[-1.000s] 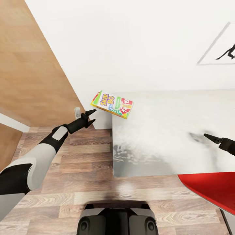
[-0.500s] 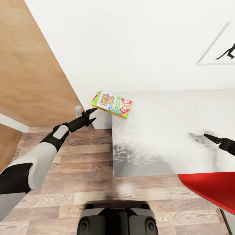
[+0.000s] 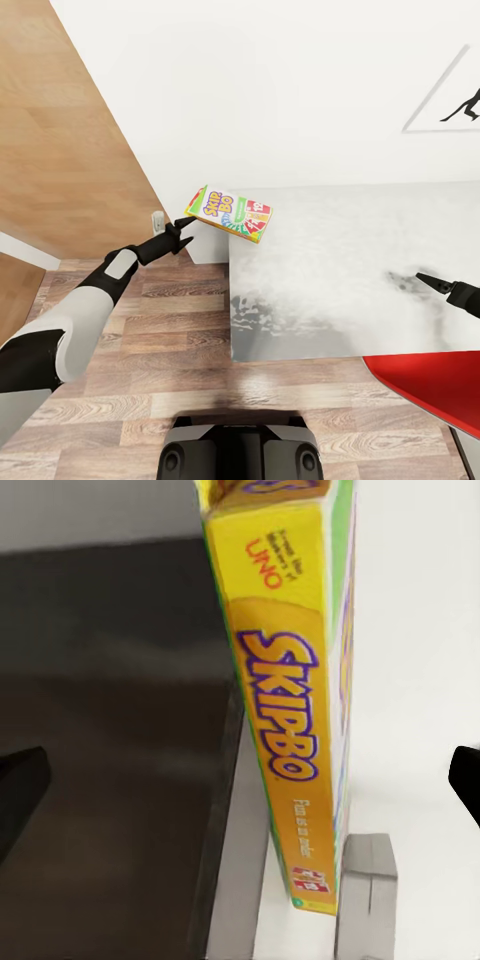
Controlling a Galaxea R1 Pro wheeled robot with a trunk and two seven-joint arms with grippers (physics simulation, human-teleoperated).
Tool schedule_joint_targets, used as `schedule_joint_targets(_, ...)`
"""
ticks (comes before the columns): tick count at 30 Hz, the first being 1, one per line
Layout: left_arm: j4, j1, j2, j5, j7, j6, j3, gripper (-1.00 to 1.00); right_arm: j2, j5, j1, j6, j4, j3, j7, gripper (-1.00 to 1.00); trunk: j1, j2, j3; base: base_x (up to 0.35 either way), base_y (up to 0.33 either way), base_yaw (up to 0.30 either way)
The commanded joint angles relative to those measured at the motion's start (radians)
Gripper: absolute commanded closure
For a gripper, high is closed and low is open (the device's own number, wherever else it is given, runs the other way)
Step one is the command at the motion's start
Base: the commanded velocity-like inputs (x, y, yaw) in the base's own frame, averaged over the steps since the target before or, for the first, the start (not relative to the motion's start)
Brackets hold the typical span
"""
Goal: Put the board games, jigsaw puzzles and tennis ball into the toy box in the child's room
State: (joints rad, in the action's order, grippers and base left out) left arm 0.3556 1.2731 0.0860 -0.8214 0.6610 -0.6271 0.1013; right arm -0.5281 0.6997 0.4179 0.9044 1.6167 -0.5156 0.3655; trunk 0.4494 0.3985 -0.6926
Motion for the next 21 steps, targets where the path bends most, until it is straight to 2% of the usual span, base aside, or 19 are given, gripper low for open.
schedule_joint_targets(1, 0.000, 0.004, 0.001, -0.001, -0.003, -0.007, 0.004, -1.00, 0.000, -0.005, 0.001, 0.005, 0.000, -0.001, 0.007, -1.00, 0.001, 0.002, -0.001, 0.000, 0.000, 0.000)
schedule_joint_targets(21, 0.001, 0.063, 0.039, 0.000, -0.044, -0.010, 0.005, -1.00, 0.000, -0.005, -0.001, 0.005, 0.000, -0.001, 0.007, -1.00, 0.001, 0.002, -0.001, 0.000, 0.000, 0.000)
